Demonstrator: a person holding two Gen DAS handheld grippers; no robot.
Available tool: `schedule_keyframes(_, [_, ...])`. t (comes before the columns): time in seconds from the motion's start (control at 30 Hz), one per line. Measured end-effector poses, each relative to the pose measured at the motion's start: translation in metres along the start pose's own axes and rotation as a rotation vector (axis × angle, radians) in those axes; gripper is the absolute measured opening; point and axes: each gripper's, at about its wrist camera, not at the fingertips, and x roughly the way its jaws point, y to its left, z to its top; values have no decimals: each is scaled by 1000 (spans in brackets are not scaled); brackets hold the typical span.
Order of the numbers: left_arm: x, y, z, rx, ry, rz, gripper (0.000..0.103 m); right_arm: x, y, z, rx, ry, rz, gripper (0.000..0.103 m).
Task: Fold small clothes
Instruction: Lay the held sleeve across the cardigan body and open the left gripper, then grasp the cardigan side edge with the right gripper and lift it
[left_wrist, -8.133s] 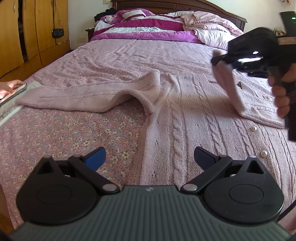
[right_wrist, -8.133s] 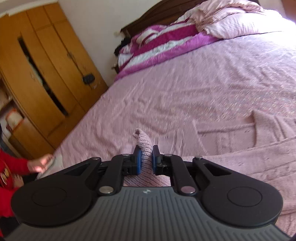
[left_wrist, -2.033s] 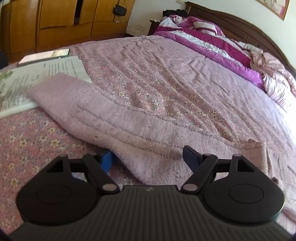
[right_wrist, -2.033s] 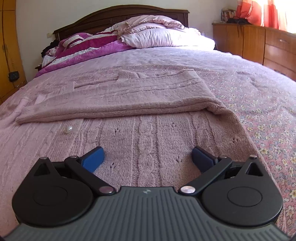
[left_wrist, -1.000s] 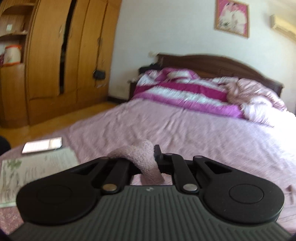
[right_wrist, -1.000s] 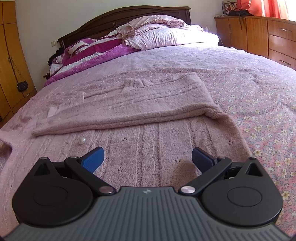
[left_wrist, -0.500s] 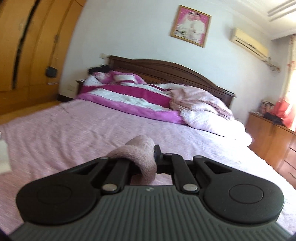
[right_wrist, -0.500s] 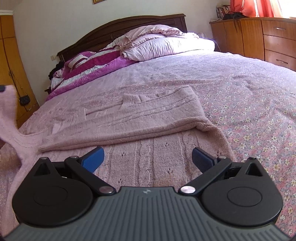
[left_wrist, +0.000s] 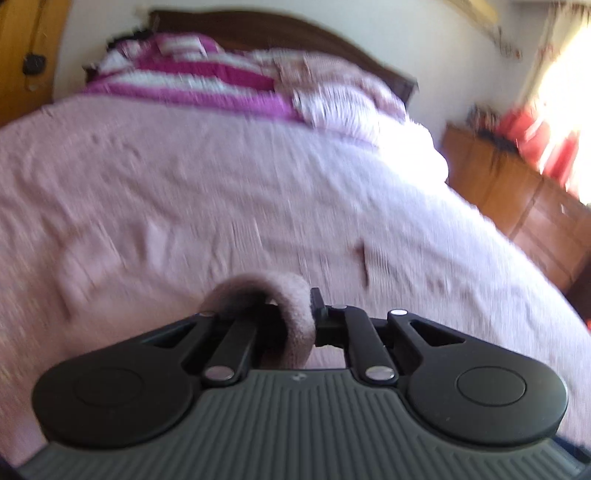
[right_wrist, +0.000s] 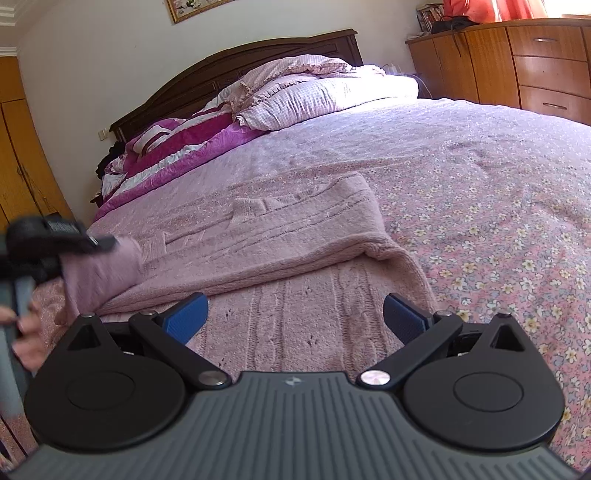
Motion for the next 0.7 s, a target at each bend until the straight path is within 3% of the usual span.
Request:
schedule_keyframes(0.03, [4,0,-6,-1,49,-25,11,1,-1,-1,8,5,0,103])
schedule_keyframes(0.13, [7,1,-22,-19,137,-78,32,6,-1,-2,49,27,20,103])
schedule_keyframes(0.3, [-15,0,-30,52,160,-68,59,15,9,6,73,45,84,103])
schedule_keyframes(0.57, [-59,30,-28,50,158,-21,59,41,43,25,77,112,232,103])
schedule_keyframes(0.7, [-77,50,-29,36,149,56,59,59,68,30,63,185,305,97])
